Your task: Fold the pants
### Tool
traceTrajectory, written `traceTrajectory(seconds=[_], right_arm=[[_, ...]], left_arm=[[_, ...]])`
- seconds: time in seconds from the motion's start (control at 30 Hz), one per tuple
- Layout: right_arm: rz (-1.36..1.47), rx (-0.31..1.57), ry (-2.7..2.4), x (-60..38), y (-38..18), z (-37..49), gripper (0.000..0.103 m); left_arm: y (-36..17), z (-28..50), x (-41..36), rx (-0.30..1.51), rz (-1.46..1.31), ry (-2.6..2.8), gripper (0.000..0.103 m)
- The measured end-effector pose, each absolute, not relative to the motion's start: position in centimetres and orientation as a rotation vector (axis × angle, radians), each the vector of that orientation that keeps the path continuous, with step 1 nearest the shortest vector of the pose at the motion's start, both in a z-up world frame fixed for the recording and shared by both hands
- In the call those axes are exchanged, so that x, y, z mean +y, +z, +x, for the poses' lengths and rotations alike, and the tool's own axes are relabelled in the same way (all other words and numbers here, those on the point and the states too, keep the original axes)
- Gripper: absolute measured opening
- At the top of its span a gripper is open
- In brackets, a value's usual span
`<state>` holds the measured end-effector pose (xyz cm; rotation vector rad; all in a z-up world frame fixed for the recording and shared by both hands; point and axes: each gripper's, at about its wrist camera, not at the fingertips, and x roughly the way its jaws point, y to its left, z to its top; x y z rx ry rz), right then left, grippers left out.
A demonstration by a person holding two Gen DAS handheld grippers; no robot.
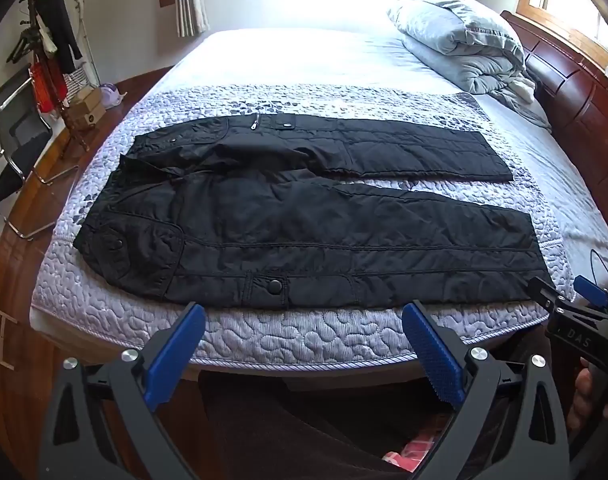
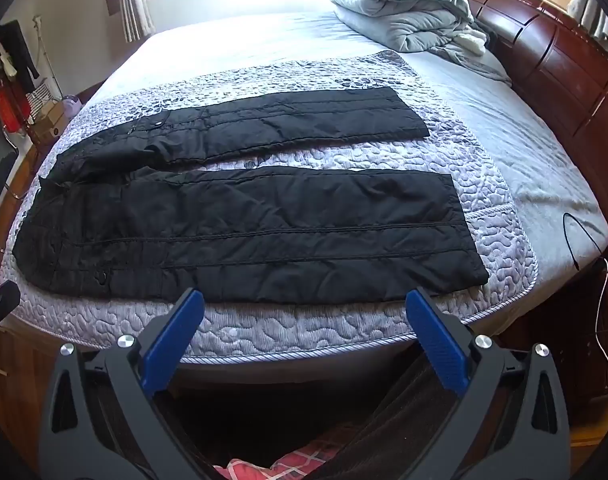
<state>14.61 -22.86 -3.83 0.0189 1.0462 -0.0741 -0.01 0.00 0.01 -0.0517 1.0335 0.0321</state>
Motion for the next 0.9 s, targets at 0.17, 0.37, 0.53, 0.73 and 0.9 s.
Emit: traceTrajectory(seconds=[0.17, 0.37, 0.53, 0.73, 0.9], right_arm=[[0.021, 1.059, -0.071, -22.80, -3.95, 14.79, 0.101], [0.028, 1.053, -0.072, -22.90, -3.86, 14.55, 0.101], [0.028, 1.051, -0.072, -22.80, -3.96, 14.52, 0.101], [0.030, 1.049, -0.073, -22.65, -3.95, 14.41, 0.101], [0.031, 1.048, -0.073, -22.69, -3.97, 14.40, 0.101]], left_arm=[[-0.02, 0.03, 0.00, 1.035, -0.052, 0.032, 0.099], [-0.02, 0.40, 0.10, 1.029, -0.048, 0.036, 0.099], [0.01, 0.29, 0.00, 1.028, -0.046, 0.036, 0.099], [0.30, -0.25, 0.21, 1.024, -0.050, 0.033, 0.099], [0.36, -0.29, 0.26, 1.022, -0.048, 0.034, 0.099]])
